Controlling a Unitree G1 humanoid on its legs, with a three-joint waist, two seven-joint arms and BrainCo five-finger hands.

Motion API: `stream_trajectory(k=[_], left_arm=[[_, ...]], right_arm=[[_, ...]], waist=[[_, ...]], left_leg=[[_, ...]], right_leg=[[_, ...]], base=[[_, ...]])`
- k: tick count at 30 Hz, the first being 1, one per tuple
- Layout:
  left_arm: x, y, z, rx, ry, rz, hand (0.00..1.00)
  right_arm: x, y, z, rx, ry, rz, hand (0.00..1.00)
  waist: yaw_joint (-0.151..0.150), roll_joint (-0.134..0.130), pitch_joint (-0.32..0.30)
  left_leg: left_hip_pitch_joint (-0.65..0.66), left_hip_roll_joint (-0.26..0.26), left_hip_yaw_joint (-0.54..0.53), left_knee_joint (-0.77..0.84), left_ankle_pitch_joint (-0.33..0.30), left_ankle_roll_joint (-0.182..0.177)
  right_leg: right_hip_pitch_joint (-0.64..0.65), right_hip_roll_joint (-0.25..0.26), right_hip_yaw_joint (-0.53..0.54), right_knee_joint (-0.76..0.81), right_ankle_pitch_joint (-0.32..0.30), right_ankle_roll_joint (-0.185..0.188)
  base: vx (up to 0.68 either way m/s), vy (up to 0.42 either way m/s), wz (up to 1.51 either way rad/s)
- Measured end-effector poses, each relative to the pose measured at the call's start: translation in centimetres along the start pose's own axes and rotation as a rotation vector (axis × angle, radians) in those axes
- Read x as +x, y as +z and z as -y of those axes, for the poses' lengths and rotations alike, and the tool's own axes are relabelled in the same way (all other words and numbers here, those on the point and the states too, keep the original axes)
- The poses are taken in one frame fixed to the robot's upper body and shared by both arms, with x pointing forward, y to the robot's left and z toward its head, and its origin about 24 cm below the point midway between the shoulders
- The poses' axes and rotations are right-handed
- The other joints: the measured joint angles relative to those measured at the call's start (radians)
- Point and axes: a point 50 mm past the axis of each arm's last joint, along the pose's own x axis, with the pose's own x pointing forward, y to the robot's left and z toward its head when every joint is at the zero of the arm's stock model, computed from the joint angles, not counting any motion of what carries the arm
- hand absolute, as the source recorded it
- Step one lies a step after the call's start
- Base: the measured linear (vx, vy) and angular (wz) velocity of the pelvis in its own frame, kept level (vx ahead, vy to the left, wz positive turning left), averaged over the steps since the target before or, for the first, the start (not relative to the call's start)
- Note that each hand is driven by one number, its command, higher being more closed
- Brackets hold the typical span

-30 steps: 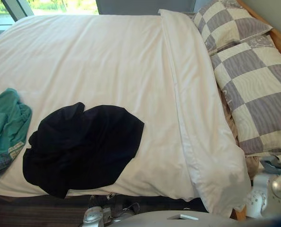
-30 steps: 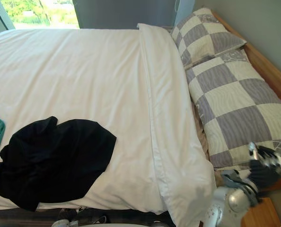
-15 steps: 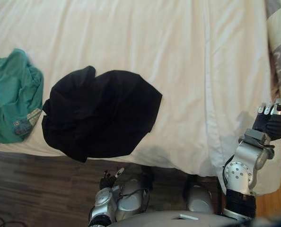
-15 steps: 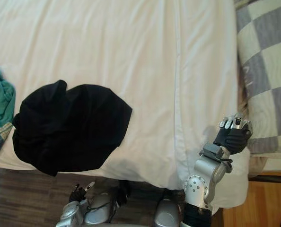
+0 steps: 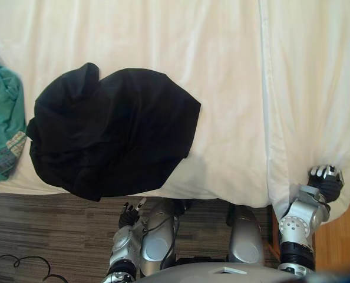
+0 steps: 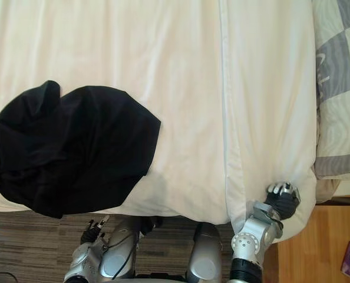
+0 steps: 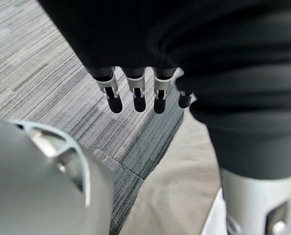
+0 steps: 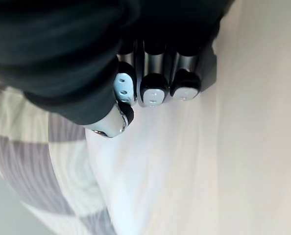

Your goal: Tidy the bed and pick cloth on bed and put in laundry

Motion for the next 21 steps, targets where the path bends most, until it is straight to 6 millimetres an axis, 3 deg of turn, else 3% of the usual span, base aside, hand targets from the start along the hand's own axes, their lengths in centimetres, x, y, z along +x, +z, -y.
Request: stream_trajectory(k=[1,3,5,11,12,14,17,21], left_arm=[[0.1,0.0,0.0,-0.008,0.004,-0.003,0.0],[0.2,-0.1,0.1,-0.022,0.009,-0.014,0.0],[0.2,-0.2,0.2,-0.021,0.009,-0.022,0.0],[0.2,-0.3,0.3,-0.021,0.008,-0.025,0.0],[0.2,-0.3,0.2,-0.018,0.009,-0.024,0.0],[0.1,-0.5,-0.1,-0.011,0.015,-0.03,0.0],[-0.3,-1.3,-1.7,0.009,0.052,-0.051,0.0],[-1.0,-2.6,-3.3,0.045,0.097,-0.09,0.0]], right_arm=[[0.0,-0.5,1.6,-0.004,-0.076,-0.037,1.0],[-1.9,-3.4,6.8,-0.053,-0.332,-0.23,1.0],[-3.9,-5.3,9.0,-0.089,-0.432,-0.358,1.0],[-5.0,-5.5,10.5,-0.13,-0.472,-0.414,1.0],[-5.2,-5.3,10.8,-0.134,-0.48,-0.415,0.0],[-5.6,-5.1,11.4,-0.176,-0.486,-0.427,0.0],[-6.4,-4.9,12.5,-0.289,-0.495,-0.471,0.0],[-8.2,-4.9,14.1,-0.583,-0.454,-0.589,0.0]], waist=[[0.0,0.0,0.0],[-0.006,0.011,0.009],[-0.018,0.024,0.016],[-0.016,0.03,0.017],[-0.015,0.026,0.015],[-0.011,0.013,0.004],[-0.011,-0.025,-0.074],[-0.011,-0.055,-0.176]], left_leg=[[-0.005,0.002,0.003,0.007,-0.003,-0.001],[-0.007,0.009,0.02,0.026,-0.011,-0.004],[-0.004,0.015,0.024,0.038,-0.019,-0.008],[0.003,0.041,0.011,0.076,-0.049,-0.004],[0.013,0.043,0.008,0.075,-0.049,-0.004],[0.04,0.044,0.006,0.067,-0.049,-0.005],[0.072,0.042,0.016,0.038,-0.042,-0.009],[0.177,0.023,0.015,-0.086,0.003,-0.03]], right_leg=[[-0.006,-0.001,0.003,0.005,0.0,0.0],[-0.012,-0.001,0.015,0.01,0.0,0.0],[-0.012,0.002,0.019,0.01,0.0,0.0],[0.029,0.016,0.004,-0.004,-0.02,0.011],[0.048,0.019,-0.006,-0.017,-0.02,0.011],[0.085,0.024,-0.009,-0.039,-0.019,0.011],[0.117,0.023,-0.025,-0.077,-0.014,0.006],[0.187,0.037,-0.078,-0.101,0.033,-0.022]], base=[[0.03,0.037,-0.08],[0.01,0.03,-0.17],[-0.02,0.012,-0.22],[-0.02,-0.008,0.0],[0.0,-0.013,0.09],[0.0,-0.003,0.02],[0.06,-0.011,-0.08],[0.1,-0.051,0.0]])
